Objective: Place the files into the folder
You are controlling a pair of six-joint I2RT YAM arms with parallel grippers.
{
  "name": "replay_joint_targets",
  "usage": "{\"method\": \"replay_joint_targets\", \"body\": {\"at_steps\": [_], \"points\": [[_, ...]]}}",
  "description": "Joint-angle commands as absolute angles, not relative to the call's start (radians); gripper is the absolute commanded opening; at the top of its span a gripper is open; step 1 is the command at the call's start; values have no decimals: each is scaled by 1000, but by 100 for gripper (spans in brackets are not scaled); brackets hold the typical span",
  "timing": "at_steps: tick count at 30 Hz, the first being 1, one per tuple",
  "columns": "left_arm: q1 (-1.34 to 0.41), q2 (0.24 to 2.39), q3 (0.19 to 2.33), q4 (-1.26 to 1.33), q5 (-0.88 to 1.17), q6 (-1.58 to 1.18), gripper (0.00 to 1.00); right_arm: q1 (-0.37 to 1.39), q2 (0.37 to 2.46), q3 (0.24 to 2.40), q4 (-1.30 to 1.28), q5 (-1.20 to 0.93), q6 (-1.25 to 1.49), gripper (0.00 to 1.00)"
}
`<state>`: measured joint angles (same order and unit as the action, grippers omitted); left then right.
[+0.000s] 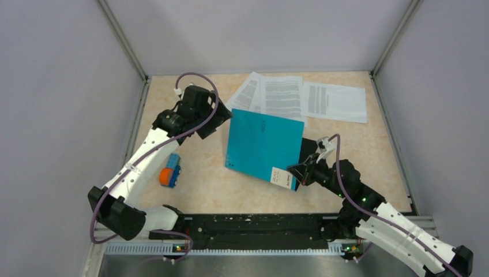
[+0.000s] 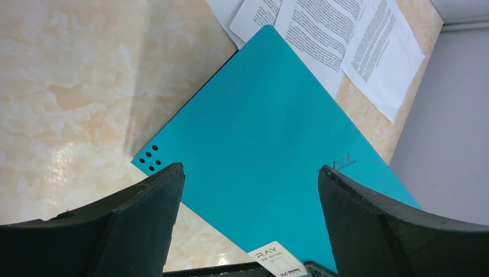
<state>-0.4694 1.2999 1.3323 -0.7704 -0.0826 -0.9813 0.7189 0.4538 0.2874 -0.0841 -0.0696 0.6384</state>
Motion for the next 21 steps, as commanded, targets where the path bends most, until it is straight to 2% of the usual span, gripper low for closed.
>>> {"method": "replay_joint_targets", "body": {"at_steps": [1,4,8,10,15,21], "points": [[-542,1265,1409,-848,-190,-1157,90,824,453,426,-163,20,451,0],[-584,1260,1461,-902,-258,-1236,90,919,476,482,-207,106,401,0],[-593,1246,1497,-931,-251,-1323,90,1106,554,553,-235,255,365,0],[-604,1240,1516,-943,-253,-1348,93,1225,629,585,-244,377,350,0],[-636,1223,1517,-1026,-268,-1406,93,1488,836,685,-271,669,331,0],[-693,1092,1424,-1115,-347,-1479,85,1628,1008,779,-301,805,344,0]]}}
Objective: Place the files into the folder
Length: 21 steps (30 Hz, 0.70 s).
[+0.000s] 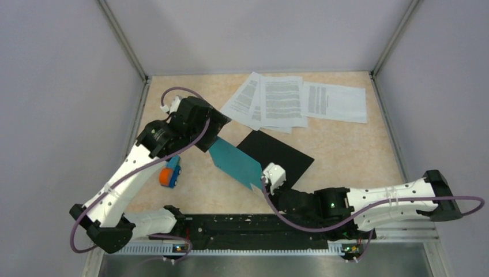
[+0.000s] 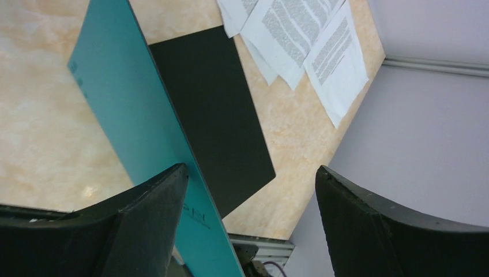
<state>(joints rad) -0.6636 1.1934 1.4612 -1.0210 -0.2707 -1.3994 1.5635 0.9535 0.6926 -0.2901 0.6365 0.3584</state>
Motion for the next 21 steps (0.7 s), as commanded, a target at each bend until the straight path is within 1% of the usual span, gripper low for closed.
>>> {"method": "replay_joint_targets", "body": {"at_steps": [1,5,11,15,18,19,20,21], "points": [[-706,1069,1411,-1132,-360,-1492,85,1640,1027,791,-304,816,348,0],[-734,1000,1342,-1174,-376,-1520,79,1677,1093,823,-305,835,356,0],[-760,954,1275,-1215,-382,-1539,60,1716,1171,870,-326,863,383,0],[-760,928,1242,-1231,-389,-1533,57,1732,1196,880,-327,866,409,0],[-760,916,1230,-1240,-381,-1517,49,1739,1211,891,-339,856,433,0],[-761,910,1224,-1243,-379,-1512,45,1744,1215,896,-345,851,440,7],[-760,899,1217,-1242,-380,-1507,42,1753,1218,901,-351,851,443,17],[-761,889,1209,-1238,-379,-1496,34,1761,1221,906,-360,851,449,31]]}}
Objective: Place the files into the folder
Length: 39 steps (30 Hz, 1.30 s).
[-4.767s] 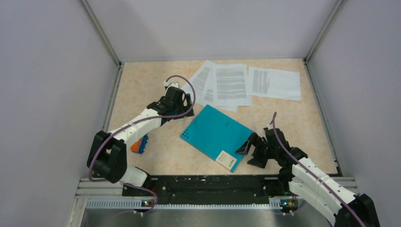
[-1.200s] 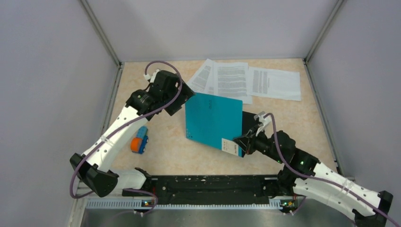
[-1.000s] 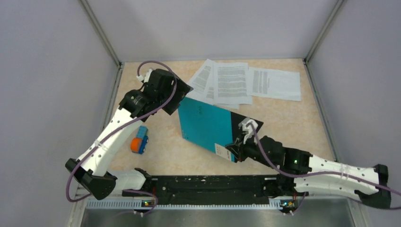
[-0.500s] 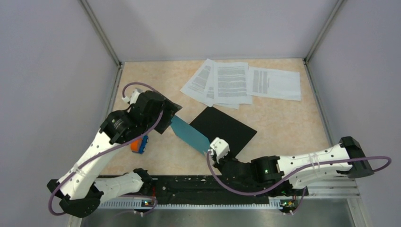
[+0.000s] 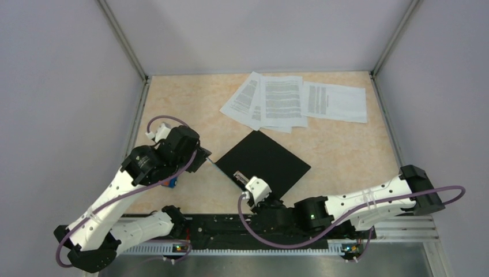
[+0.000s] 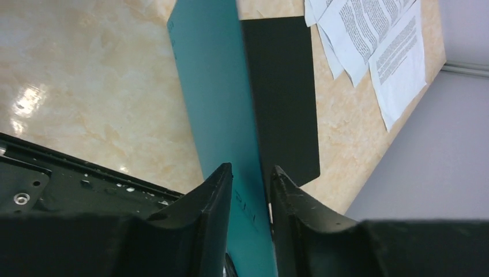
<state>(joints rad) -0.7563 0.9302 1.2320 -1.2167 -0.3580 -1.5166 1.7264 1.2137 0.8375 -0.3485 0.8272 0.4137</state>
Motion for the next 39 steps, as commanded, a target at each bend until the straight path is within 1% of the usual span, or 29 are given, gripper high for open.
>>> {"method": "replay_joint_targets", "body": {"at_steps": [1,3,5,7,8,9,10,12,14,19,23,26,31,35,39], "points": [[-759,879,1201,-1229,-380,-1484,26,1767,1222,910,-369,846,459,46],[-760,863,1185,-1214,-378,-1453,11,1773,1215,916,-387,808,472,60],[-759,841,1161,-1191,-375,-1421,0,1793,1191,916,-391,761,467,69],[-760,809,1123,-1134,-364,-1365,0,1812,1160,918,-395,696,467,79],[-759,788,1095,-1090,-353,-1336,0,1816,1143,919,-398,650,468,86],[-759,767,1064,-1026,-335,-1291,0,1817,1122,918,-398,604,471,95],[-759,745,1028,-962,-314,-1246,0,1818,1100,918,-400,559,476,98],[-759,716,979,-867,-287,-1169,0,1819,1053,918,-406,498,485,99],[-759,706,956,-817,-269,-1091,0,1818,1012,925,-429,496,507,99],[-759,741,999,-832,-248,-933,0,1818,946,981,-520,605,561,99],[-754,768,1030,-848,-208,-842,0,1793,938,1035,-615,711,611,99],[-728,789,1035,-851,-168,-800,0,1694,939,1052,-672,697,647,99],[-649,841,1058,-877,-117,-724,0,1487,940,1041,-683,584,660,99],[-579,883,1074,-886,-95,-667,0,1399,966,1043,-693,556,671,99],[-521,918,1061,-816,-35,-605,0,1291,986,1028,-701,510,692,99]]}}
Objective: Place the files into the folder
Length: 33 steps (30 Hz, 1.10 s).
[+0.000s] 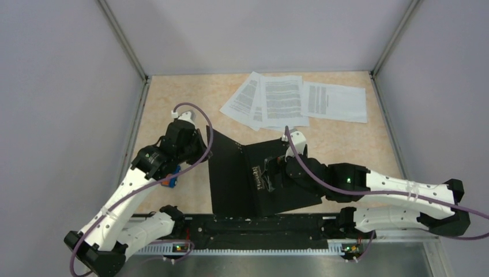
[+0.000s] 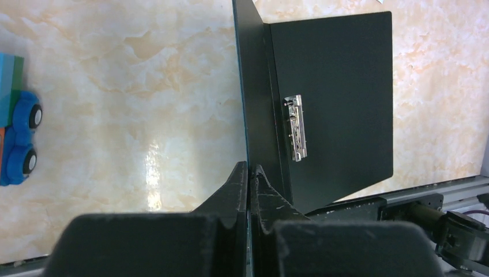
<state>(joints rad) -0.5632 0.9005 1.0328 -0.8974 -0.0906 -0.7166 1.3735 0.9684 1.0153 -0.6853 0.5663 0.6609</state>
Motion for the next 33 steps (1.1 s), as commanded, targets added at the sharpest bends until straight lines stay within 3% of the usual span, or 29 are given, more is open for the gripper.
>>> {"method": "replay_joint_targets", "body": {"at_steps": [1,7,18,20,23,24,28,33], "points": [[-510,927,1050,-784,-15,-584,0,1263,988,1025,-704,503,697,99],[-405,1018,1023,-694,114,-523,0,1122,977,998,-704,462,704,99],[-337,1013,920,-627,-113,-620,0,918,999,934,-615,323,617,99],[-336,1014,918,-629,-151,-624,16,866,1008,931,-601,288,601,99],[-335,1011,949,-664,-249,-615,57,816,1029,931,-590,266,586,99],[-334,1006,964,-675,-285,-610,67,799,1040,932,-586,261,584,99],[-334,1013,1069,-730,-421,-585,80,725,1075,915,-547,229,571,99],[-334,1099,1131,-634,-316,-536,86,566,1134,882,-424,116,568,99]]}}
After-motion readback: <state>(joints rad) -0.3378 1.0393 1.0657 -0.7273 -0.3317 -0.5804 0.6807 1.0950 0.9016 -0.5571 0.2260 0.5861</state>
